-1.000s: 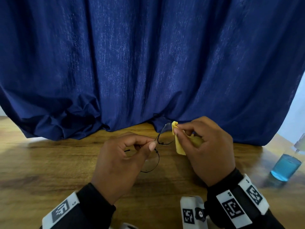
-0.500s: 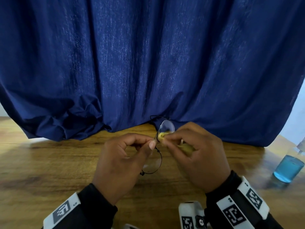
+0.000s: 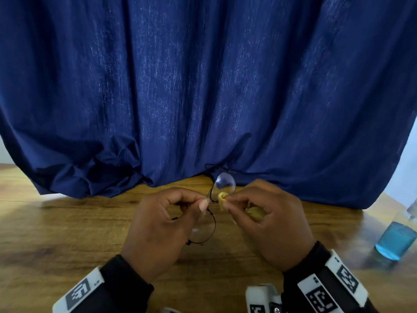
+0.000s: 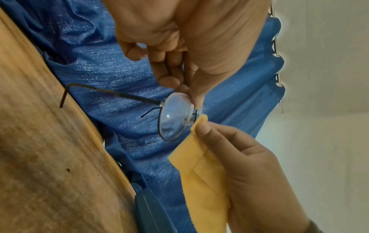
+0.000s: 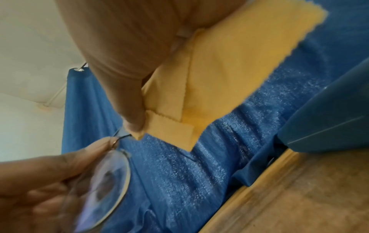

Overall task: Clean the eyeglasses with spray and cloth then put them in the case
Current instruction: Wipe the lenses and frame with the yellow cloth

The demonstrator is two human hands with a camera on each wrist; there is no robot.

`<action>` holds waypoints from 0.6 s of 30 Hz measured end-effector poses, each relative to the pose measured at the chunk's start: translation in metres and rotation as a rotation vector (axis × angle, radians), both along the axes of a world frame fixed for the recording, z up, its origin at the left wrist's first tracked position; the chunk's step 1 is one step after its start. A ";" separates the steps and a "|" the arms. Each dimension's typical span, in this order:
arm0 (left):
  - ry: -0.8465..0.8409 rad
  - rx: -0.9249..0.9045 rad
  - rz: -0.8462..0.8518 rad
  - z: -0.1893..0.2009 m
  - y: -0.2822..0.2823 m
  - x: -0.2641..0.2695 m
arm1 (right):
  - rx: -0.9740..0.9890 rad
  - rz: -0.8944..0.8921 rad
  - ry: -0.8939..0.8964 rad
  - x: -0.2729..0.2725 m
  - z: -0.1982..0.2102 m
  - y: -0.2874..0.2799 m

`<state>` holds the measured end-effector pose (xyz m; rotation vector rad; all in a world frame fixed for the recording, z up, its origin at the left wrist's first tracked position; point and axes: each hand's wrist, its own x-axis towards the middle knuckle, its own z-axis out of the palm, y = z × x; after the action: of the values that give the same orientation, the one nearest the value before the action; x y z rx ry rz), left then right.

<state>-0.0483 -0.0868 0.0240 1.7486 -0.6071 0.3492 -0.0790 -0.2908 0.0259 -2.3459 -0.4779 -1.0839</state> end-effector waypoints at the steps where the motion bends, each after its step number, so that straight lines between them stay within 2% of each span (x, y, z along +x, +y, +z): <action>1: 0.002 0.006 -0.015 -0.001 0.000 -0.001 | -0.006 0.043 -0.003 -0.001 0.000 0.004; 3: -0.002 0.023 -0.040 -0.002 -0.003 -0.003 | 0.015 0.055 -0.037 -0.003 0.002 0.007; 5: 0.003 0.025 -0.035 -0.004 -0.005 -0.004 | 0.057 -0.014 -0.075 -0.004 0.003 0.003; 10: 0.017 0.024 -0.003 -0.005 -0.004 0.000 | 0.055 -0.111 -0.001 0.001 0.001 -0.010; 13: 0.008 0.048 -0.017 -0.005 -0.005 -0.003 | 0.099 -0.146 -0.057 0.000 0.002 -0.010; 15: 0.003 0.053 -0.019 -0.005 -0.006 -0.005 | 0.101 -0.107 -0.061 -0.001 0.004 -0.007; 18: 0.007 0.027 0.009 -0.005 -0.004 -0.001 | 0.005 0.007 0.015 0.000 0.002 -0.001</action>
<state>-0.0493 -0.0908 0.0189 1.7782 -0.6018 0.3418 -0.0789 -0.2923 0.0280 -2.3446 -0.4773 -1.0616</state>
